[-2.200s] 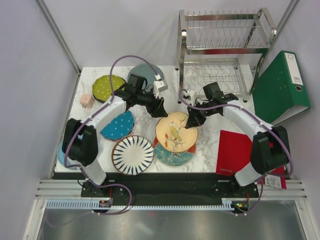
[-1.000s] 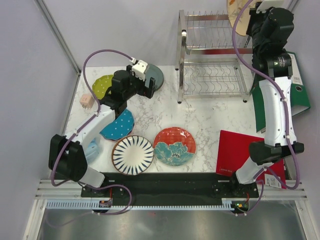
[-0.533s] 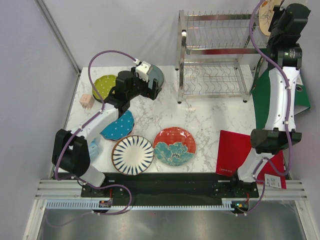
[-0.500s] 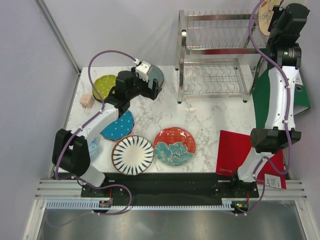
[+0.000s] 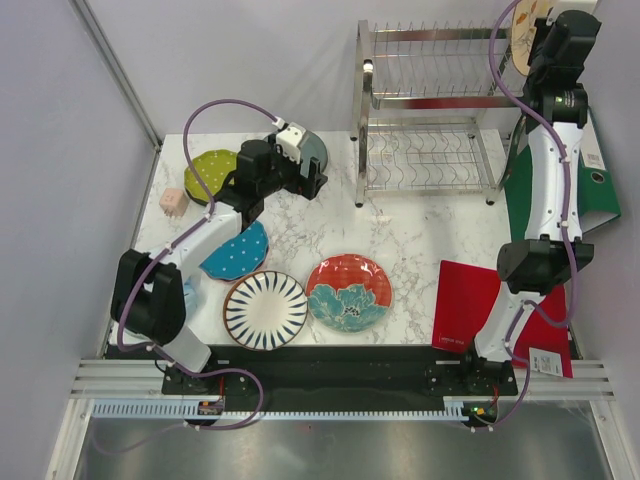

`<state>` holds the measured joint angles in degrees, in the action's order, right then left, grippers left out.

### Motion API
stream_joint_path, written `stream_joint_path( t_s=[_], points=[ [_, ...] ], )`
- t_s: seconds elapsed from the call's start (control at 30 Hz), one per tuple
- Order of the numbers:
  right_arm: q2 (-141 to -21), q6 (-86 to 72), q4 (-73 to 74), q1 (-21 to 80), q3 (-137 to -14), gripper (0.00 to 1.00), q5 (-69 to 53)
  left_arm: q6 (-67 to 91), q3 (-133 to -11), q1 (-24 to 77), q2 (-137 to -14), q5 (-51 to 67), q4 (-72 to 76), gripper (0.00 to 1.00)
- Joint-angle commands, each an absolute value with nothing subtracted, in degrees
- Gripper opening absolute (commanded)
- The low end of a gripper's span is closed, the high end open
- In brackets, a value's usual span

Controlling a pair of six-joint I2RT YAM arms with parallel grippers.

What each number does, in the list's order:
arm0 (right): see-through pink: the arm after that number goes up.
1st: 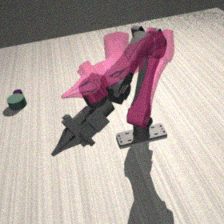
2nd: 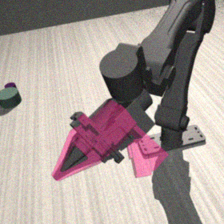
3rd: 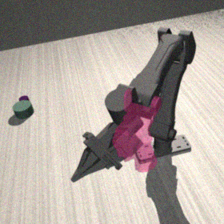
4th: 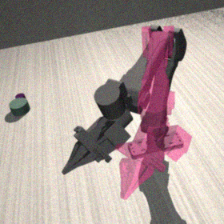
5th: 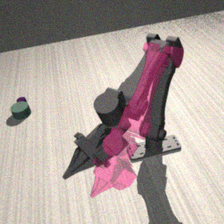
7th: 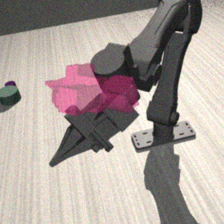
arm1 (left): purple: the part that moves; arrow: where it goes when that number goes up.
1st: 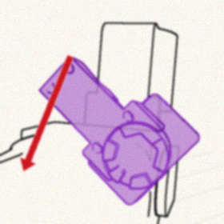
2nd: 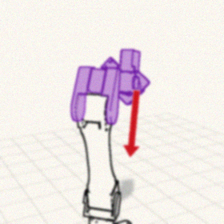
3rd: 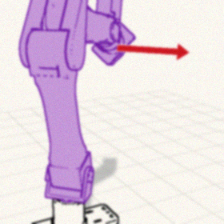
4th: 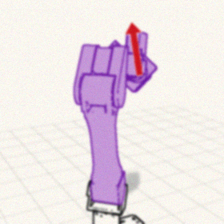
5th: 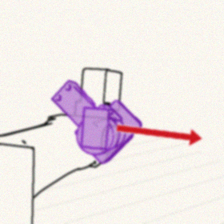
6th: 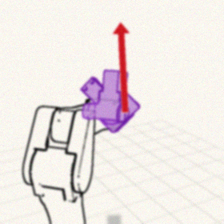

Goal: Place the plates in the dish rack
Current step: Insert the plate into the dish rack.

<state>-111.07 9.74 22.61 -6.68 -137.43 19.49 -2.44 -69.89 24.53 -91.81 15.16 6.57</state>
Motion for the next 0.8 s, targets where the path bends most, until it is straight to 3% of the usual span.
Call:
stream_joint_path(
  t_s=[0.0, 0.77],
  points=[
    [-109.9, 11.1, 7.0, -7.4, -143.2, 0.0, 21.3, -1.3, -72.5, 24.8, -92.3, 16.4, 8.7, 1.0],
    [-113.0, 19.9, 4.2, -8.2, -141.2, 0.0, 24.9, 1.3, -73.8, 24.8, -94.3, 17.1, 8.4, 1.0]
  ],
)
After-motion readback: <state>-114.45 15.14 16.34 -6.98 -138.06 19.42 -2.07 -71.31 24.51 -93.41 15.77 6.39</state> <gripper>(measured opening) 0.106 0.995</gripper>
